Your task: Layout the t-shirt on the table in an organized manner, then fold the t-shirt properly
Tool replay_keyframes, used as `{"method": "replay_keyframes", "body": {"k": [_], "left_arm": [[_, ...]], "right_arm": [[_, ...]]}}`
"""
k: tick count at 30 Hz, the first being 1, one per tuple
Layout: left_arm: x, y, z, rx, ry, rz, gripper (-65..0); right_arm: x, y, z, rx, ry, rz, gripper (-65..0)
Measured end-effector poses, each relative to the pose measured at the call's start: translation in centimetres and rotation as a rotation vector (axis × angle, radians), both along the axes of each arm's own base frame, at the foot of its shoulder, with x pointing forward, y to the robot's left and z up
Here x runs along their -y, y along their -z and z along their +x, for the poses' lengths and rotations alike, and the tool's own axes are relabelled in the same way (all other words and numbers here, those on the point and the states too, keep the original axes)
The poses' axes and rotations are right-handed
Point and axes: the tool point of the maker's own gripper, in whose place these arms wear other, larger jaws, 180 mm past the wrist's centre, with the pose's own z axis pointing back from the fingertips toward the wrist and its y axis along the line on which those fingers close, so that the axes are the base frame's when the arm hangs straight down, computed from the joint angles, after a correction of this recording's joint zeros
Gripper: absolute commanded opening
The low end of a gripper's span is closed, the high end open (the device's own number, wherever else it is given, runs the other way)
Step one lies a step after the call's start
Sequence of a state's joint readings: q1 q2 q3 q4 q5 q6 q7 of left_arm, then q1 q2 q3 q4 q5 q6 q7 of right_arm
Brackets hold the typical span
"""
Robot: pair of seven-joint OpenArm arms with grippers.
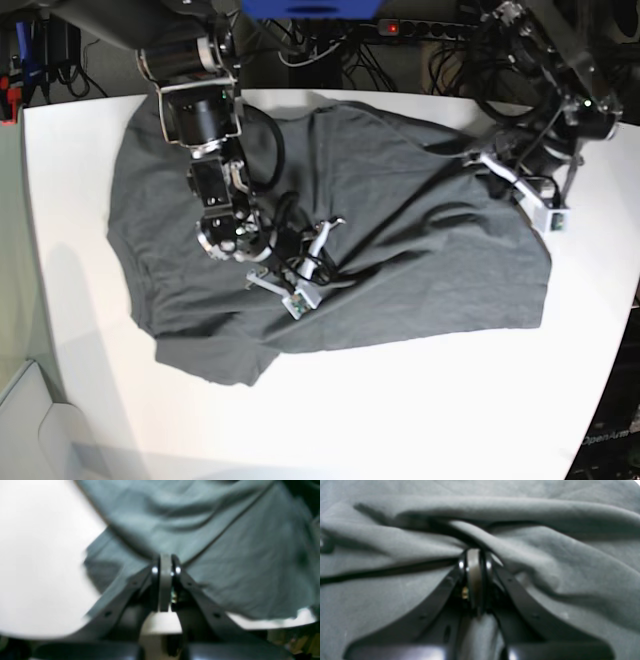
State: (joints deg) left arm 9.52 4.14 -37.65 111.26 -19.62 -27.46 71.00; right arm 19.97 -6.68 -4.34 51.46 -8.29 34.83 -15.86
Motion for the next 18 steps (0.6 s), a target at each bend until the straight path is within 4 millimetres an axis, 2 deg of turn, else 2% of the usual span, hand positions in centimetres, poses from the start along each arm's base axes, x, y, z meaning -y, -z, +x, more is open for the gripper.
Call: {"method": "replay_keyframes", "body": {"k": [3, 6, 8, 13, 15, 18], "left_arm": [[-0.6, 2.3, -0.4, -0.059, -0.045, -0.004, -64.8], [-1.5, 5.8, -1.8, -0.155, -0.066, 0.005, -64.8], [-2.1, 7.2, -2.5, -0.191, -0.075, 0.013, -64.8], [-2.8, 7.6, -3.3, -0.182, -0.075, 0.033, -64.8], [-3.4, 7.5, -4.5, -0.198, -0.068, 0.060, -64.8], [-4.2, 7.4, -6.3, -0.223, -0.064, 0.098, -64.8]], "right_arm": [[0.0, 0.0, 0.0, -0.001, 0.002, 0.001, -61.3], [0.5, 0.1, 0.1, 0.000, 0.006, -0.003, -61.3], [0.8, 0.1, 0.1, 0.003, 0.008, -0.007, -61.3], [2.1, 0.2, 0.4, 0.009, 0.018, -0.016, -61.2], [2.5, 0.2, 0.6, 0.012, 0.021, -0.024, -61.2], [4.2, 0.3, 1.4, 0.023, 0.089, -0.050, -61.1]]}}
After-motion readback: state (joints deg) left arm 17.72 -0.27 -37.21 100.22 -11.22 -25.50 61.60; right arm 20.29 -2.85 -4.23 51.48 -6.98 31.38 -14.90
